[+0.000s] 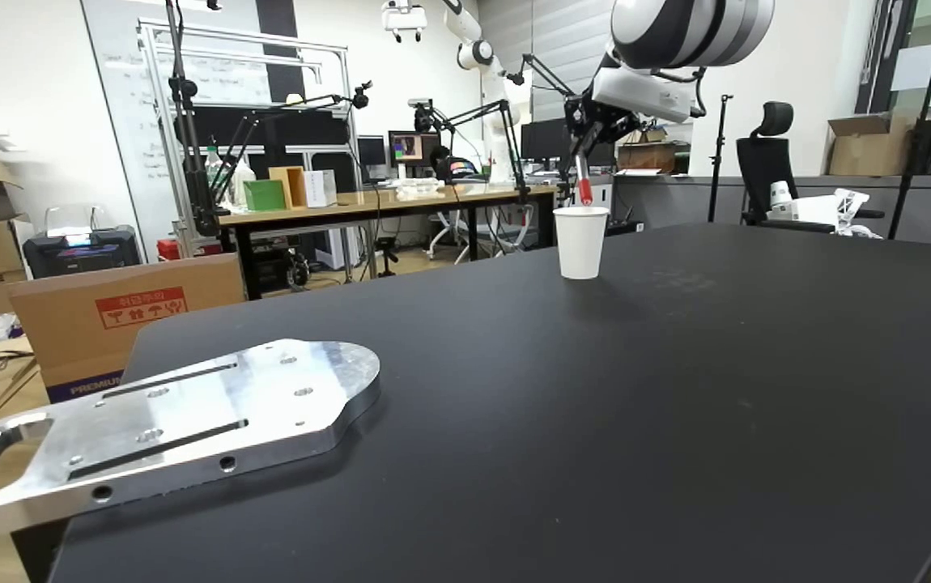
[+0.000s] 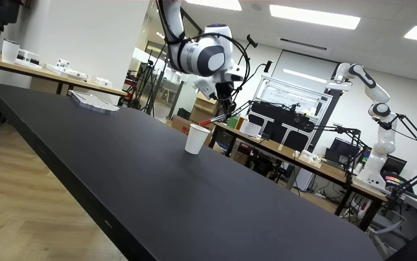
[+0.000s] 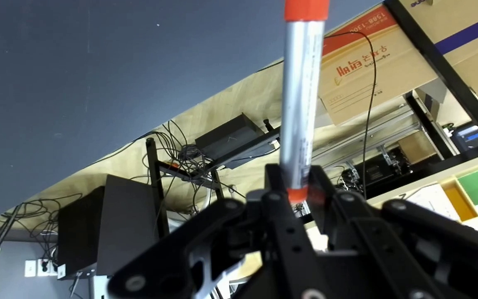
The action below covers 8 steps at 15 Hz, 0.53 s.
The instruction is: Pick up the pen from the table and put it in the white cup. Pick up the pen from the white cup and put it on the table. Pick up the pen from the table and put it in the white cup.
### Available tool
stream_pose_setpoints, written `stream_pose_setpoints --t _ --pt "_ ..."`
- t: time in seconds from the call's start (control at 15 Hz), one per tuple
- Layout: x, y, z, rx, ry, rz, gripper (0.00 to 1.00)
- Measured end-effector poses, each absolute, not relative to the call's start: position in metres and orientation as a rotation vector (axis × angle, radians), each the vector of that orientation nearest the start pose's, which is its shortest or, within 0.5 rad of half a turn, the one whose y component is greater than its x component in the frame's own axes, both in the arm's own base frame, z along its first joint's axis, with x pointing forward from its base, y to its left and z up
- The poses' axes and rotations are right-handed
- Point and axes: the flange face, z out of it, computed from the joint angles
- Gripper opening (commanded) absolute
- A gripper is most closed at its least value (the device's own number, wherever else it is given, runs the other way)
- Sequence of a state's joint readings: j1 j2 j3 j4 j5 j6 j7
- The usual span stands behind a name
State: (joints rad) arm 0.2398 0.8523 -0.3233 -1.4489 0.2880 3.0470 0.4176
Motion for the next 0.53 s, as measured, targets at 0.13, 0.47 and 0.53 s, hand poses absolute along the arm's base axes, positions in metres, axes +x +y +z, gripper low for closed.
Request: stream_pose_setpoints --t 0.13,0.47,0.53 --pt "0.773 -0.017 0.285 -2.709 0.802 -1.183 0.05" --pt "0.776 -0.018 0.275 -2.719 0.799 -1.183 0.05" --pt "0.776 -0.018 0.274 -2.721 0.799 -1.182 0.05"
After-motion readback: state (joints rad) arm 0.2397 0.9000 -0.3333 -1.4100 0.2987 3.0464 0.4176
